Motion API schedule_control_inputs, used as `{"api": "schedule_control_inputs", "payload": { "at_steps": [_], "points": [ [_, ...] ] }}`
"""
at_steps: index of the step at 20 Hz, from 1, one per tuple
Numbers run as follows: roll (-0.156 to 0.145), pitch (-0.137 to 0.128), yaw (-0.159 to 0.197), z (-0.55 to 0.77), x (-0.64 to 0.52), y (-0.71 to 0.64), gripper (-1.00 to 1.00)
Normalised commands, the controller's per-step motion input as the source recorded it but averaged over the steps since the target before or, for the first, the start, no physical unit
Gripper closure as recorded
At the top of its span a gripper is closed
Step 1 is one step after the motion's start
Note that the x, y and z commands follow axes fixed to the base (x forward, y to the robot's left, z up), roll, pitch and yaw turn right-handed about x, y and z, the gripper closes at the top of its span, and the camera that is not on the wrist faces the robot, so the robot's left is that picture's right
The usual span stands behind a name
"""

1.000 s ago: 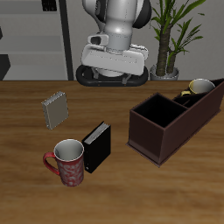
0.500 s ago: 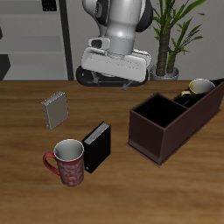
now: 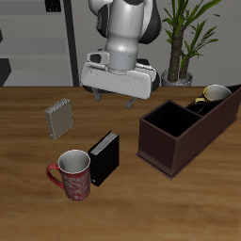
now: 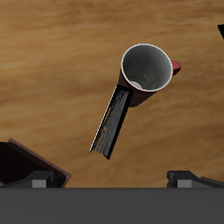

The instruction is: Place the white-yellow mug into the left desk caddy's left compartment and place the black book into the left desk caddy's front compartment

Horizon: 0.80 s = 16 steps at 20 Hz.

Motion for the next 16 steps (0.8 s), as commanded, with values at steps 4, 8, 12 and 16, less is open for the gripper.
{"api": "schedule_control_inputs", "payload": {
  "at_steps": [4,8,12,16],
  "points": [
    [0.046,-0.015,0.014,-0.23,0.18,-0.03,-1.00],
    [-0.016,0.000,0.000,-0.07,0.10,-0.23,-1.00],
    [0.057,0.004,0.027,-0.07,0.14,-0.09,-1.00],
    [0.071,0.008,0.033,0.00,0.12,-0.15,-1.00]
  ]
}}
